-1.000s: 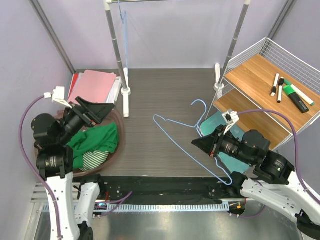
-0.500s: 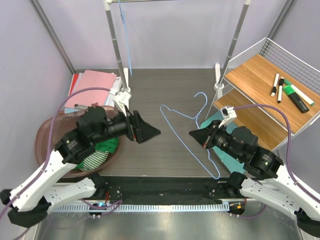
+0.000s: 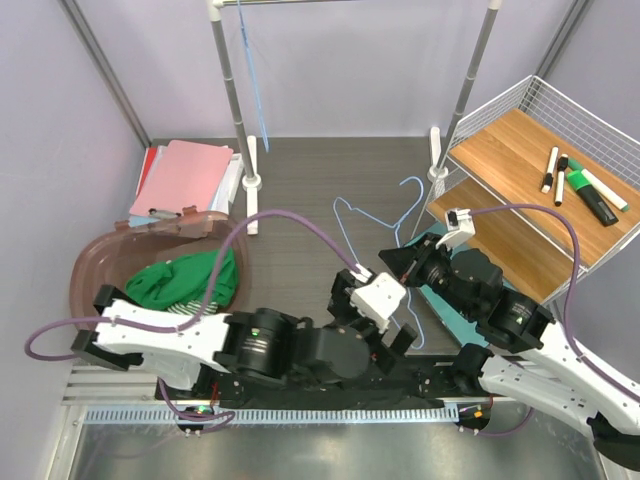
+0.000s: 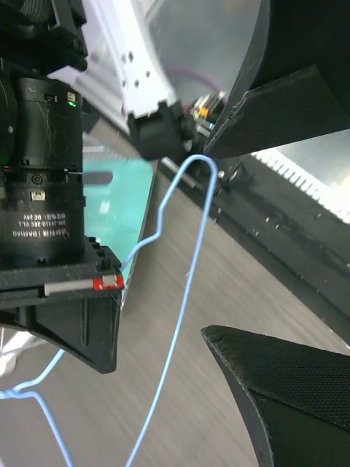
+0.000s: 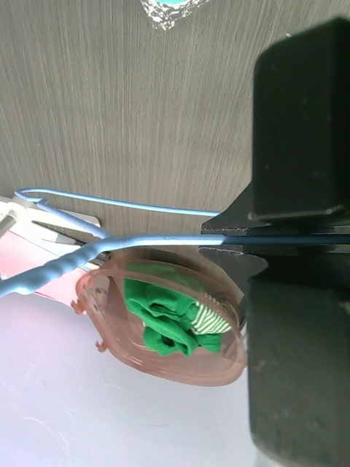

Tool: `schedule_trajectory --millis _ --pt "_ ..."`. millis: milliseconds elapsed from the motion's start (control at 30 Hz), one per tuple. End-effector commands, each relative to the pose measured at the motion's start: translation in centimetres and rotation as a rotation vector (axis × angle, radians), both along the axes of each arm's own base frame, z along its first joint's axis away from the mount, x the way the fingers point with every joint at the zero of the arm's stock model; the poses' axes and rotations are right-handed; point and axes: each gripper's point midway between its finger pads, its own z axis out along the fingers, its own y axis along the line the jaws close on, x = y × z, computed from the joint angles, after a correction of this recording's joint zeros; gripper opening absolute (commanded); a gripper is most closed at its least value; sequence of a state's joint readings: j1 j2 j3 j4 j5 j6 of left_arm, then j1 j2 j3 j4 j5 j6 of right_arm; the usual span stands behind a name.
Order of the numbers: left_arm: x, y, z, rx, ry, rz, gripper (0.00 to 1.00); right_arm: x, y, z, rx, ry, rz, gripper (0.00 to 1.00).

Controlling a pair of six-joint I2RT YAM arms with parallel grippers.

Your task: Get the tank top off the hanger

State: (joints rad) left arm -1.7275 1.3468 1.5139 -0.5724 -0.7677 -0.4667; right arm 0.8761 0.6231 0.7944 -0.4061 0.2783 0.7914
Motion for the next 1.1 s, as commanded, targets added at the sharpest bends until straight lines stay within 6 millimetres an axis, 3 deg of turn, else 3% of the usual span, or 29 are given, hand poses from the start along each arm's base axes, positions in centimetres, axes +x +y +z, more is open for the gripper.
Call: schedule_trajectory --millis 0,300,467,767,1067 --pt "2.6 0.8 1.2 0.040 -0.117 0.241 0.95 1.7 -0.5 2.1 0.099 -0.020 -0.116 0.01" --pt "1.2 -2.5 0.1 0.076 -0.128 0.231 0.97 3.1 -0.3 1.5 0.100 0.019 -0.185 0.01" --pt "1.3 -3.7 -1.7 0.169 -0.179 0.266 0.95 3.5 -0.1 1.0 0.110 0.045 -0.211 0.01" --pt "1.8 -4.3 -4.6 0.300 -0.260 0.330 0.80 3.5 -1.1 1.4 0.174 0.067 -0.273 0.01" --pt "2.5 -4.0 -5.4 0.373 -0.336 0.401 0.52 3.5 -0.9 0.8 0.191 0.095 -0.278 0.01"
